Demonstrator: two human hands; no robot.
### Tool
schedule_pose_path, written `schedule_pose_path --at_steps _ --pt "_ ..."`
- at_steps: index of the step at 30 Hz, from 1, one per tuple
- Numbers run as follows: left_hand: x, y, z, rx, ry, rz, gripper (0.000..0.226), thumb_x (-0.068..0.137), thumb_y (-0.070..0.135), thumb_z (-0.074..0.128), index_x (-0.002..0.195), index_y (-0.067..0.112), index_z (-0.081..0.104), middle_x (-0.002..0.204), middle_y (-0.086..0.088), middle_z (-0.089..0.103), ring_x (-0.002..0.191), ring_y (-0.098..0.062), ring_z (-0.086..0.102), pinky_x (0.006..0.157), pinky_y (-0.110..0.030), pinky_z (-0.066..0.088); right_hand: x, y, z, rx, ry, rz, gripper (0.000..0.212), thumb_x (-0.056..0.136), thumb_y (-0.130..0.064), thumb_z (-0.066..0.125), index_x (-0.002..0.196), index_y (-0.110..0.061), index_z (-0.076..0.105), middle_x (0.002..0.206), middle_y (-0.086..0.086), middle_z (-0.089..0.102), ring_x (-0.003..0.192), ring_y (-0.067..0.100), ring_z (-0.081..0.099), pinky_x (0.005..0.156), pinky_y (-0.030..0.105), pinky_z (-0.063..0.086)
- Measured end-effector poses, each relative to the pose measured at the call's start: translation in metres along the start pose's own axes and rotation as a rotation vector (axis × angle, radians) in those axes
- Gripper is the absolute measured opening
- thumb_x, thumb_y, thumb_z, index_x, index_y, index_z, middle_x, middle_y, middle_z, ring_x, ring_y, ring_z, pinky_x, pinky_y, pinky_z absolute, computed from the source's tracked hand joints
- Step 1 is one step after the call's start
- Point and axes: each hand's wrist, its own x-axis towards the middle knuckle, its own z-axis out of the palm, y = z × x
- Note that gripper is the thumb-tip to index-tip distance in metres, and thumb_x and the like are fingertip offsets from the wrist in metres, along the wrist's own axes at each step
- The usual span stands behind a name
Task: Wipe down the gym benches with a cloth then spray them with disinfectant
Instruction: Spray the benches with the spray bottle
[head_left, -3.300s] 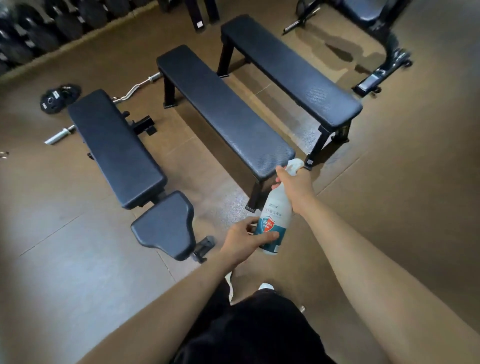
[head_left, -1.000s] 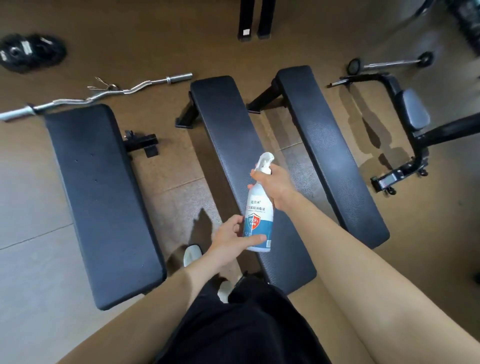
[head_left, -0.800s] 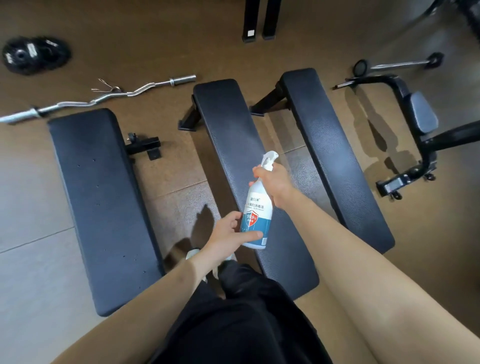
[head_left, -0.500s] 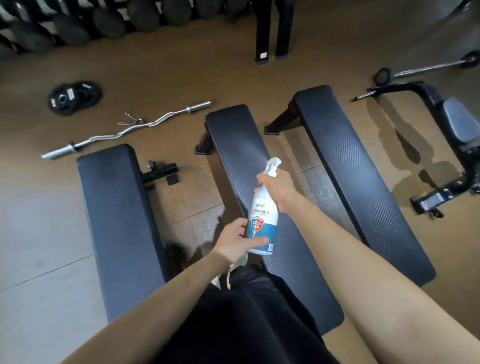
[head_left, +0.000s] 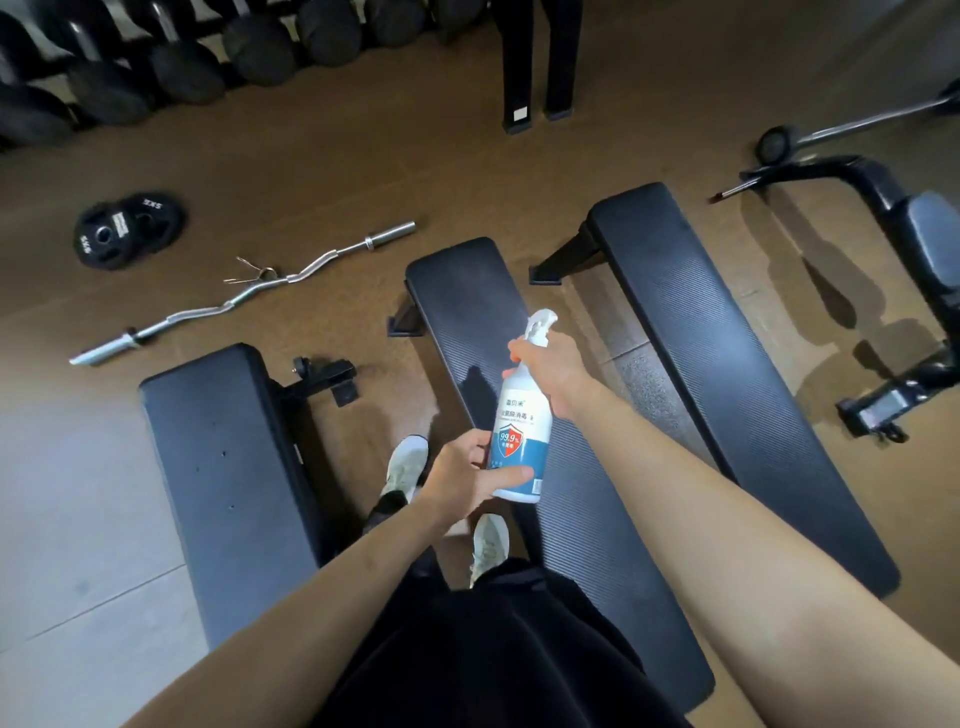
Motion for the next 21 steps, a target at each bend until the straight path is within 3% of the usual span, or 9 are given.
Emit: schedule_pose_path --at_steps 4,9,12,15,17,19,21 --pt "0.027 0.017 -0.037 -0.069 -0.074 -0.058 0.048 0.074 0.034 0.092 0.112 0.026 0.064 0.110 -0.001 0.075 0.101 -0.015 0.074 0.084 -0.034 0.064 0.026 -0.032 0.029 -0.055 0.000 -0.019 0.029 0.092 -0.026 0.073 0.116 -0.015 0.061 0.106 0.010 0.069 0.090 0.031 0.074 0.082 0.046 0.063" --pt "0.067 0.033 -0.089 -0.034 -0.045 -0.086 0.068 0.051 0.055 0.090 0.109 0.028 0.067 0.112 0.002 0.073 0.109 -0.020 0.069 0.095 -0.051 0.059 0.054 -0.073 0.068 -0.074 0.070 0.020 0.019 0.096 -0.027 0.068 0.107 -0.013 0.062 0.097 0.009 0.068 0.082 0.025 0.073 0.072 0.034 0.060" --pt "0.084 0.048 -0.118 -0.007 -0.070 -0.080 0.065 0.050 0.056 0.088 0.106 0.030 0.069 0.111 0.005 0.073 0.113 -0.015 0.066 0.097 -0.048 0.057 0.068 -0.096 0.085 -0.080 0.086 0.021 0.020 0.096 -0.026 0.068 0.110 -0.014 0.062 0.098 0.008 0.068 0.085 0.025 0.072 0.077 0.036 0.062" --pt "0.093 0.062 -0.132 -0.066 -0.134 -0.091 0.055 0.065 0.043 0.093 0.112 0.027 0.068 0.117 0.003 0.072 0.114 -0.014 0.066 0.088 -0.036 0.062 0.078 -0.117 0.097 -0.121 0.068 0.004 0.022 0.094 -0.021 0.071 0.112 -0.012 0.062 0.103 0.010 0.069 0.087 0.027 0.073 0.081 0.040 0.063" --pt "0.096 0.065 -0.134 -0.091 -0.156 -0.099 0.053 0.072 0.038 0.092 0.117 0.024 0.067 0.120 0.002 0.070 0.112 -0.012 0.067 0.081 -0.028 0.062 0.082 -0.125 0.100 -0.122 0.063 0.019 0.022 0.093 -0.015 0.072 0.111 -0.007 0.062 0.101 0.013 0.069 0.079 0.027 0.072 0.069 0.035 0.063" --pt "0.098 0.065 -0.135 -0.083 -0.155 -0.091 0.060 0.066 0.047 0.092 0.117 0.026 0.067 0.117 0.004 0.072 0.107 -0.009 0.068 0.087 -0.032 0.062 0.083 -0.129 0.102 -0.149 0.079 0.042 0.020 0.095 -0.016 0.070 0.109 -0.006 0.061 0.096 0.012 0.067 0.072 0.022 0.070 0.050 0.022 0.056" --pt "0.098 0.062 -0.136 -0.049 -0.147 -0.091 0.068 0.054 0.058 0.088 0.113 0.029 0.068 0.114 0.008 0.073 0.107 -0.008 0.068 0.095 -0.041 0.060 0.081 -0.126 0.102 -0.165 0.094 0.059 0.016 0.096 -0.016 0.068 0.106 -0.007 0.060 0.093 0.012 0.067 0.066 0.018 0.069 0.042 0.017 0.048"
